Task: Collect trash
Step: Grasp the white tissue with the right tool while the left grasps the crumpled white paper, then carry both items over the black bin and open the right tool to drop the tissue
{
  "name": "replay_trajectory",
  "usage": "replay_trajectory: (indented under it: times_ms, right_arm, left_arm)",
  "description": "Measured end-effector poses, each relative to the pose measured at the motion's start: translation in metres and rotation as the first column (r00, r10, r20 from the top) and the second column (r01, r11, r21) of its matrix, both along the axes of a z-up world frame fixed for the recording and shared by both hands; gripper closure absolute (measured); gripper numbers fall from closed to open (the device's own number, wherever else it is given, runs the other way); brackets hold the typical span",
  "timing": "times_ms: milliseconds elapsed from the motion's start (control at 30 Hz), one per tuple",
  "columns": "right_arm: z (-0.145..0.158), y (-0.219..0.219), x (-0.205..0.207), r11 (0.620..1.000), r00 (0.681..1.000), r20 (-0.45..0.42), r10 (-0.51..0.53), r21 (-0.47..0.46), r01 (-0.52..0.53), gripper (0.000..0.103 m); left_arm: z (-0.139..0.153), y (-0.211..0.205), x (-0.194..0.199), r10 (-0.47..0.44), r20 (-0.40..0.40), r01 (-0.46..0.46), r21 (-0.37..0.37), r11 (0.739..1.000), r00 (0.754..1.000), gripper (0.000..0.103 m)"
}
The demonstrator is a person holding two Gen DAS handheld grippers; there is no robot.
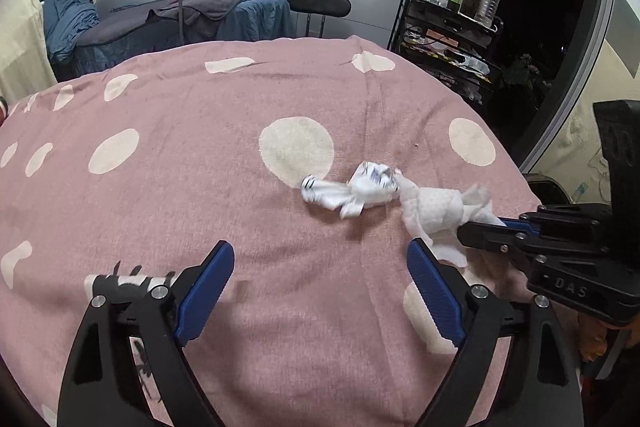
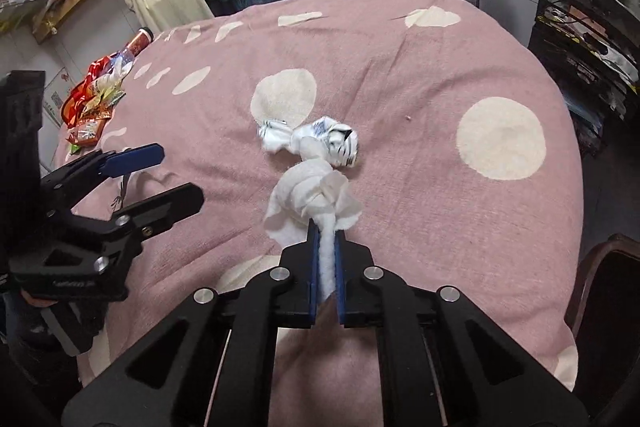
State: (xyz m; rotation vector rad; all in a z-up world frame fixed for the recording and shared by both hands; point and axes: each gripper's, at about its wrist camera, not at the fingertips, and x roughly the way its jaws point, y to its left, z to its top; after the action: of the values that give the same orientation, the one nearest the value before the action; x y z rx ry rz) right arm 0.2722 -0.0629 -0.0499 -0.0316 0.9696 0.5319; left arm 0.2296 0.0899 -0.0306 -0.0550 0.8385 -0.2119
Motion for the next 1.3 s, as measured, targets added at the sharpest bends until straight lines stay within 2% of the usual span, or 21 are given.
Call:
replay_trajectory:
  times_ms: [67, 300, 500, 600, 633, 700, 767, 867, 1067, 1300]
  right_arm:
    - [0.005, -0.013, -0.009, 0.999, 1.0, 0.012, -0.024, 0.023, 0.024, 0.095]
    - [0.024, -0.053, -0.031, 0.992, 0.992, 0.067, -0.111, 0.067, 0.107, 0.095]
    - [0.031, -0.084, -0.045, 0.98, 0.98, 0.084, -0.178, 0.102, 0.17, 0.095]
    - [0.032, -0.095, -0.05, 0.975, 0.976, 0.08, -0.201, 0.11, 0.192, 0.095]
    - [0.032, -0.098, -0.051, 0.974, 0.976, 0.08, -0.204, 0.113, 0.194, 0.095]
    - [0.032, -0.103, -0.054, 0.972, 0.974, 0.082, -0.213, 0.119, 0.203, 0.095]
    - [0.032, -0.109, -0.056, 0.968, 0.971, 0.084, -0.226, 0.127, 0.215, 0.095]
    - [0.03, -0.119, -0.058, 0.96, 0.965, 0.08, -0.25, 0.149, 0.236, 0.095]
    - [0.031, -0.134, -0.068, 0.947, 0.955, 0.09, -0.284, 0.184, 0.264, 0.095]
    - [0.032, -0.15, -0.081, 0.93, 0.943, 0.098, -0.319, 0.227, 0.291, 0.095]
  left_arm:
    - [-0.001, -0.007, 0.008, -0.017, -0.009, 0.017, 0.006, 1.0, 1.0, 0.017]
    - [-0.006, -0.04, 0.04, -0.096, -0.047, 0.1, 0.103, 0.99, 0.994, 0.017]
    - [-0.022, -0.07, 0.067, -0.163, -0.126, 0.186, 0.194, 0.963, 0.979, 0.02]
    - [-0.036, -0.078, 0.08, -0.179, -0.199, 0.222, 0.223, 0.949, 0.964, 0.036]
    - [-0.04, -0.08, 0.083, -0.178, -0.217, 0.228, 0.232, 0.946, 0.96, 0.046]
    - [-0.043, -0.081, 0.085, -0.18, -0.231, 0.235, 0.237, 0.943, 0.956, 0.052]
    - [-0.042, -0.081, 0.084, -0.174, -0.227, 0.228, 0.243, 0.943, 0.958, 0.062]
    - [-0.041, -0.077, 0.083, -0.162, -0.219, 0.214, 0.24, 0.947, 0.962, 0.067]
    - [-0.026, -0.071, 0.072, -0.114, -0.132, 0.143, 0.236, 0.961, 0.985, 0.068]
    - [0.0, -0.07, 0.036, -0.093, -0.013, 0.094, 0.172, 0.981, 0.996, 0.068]
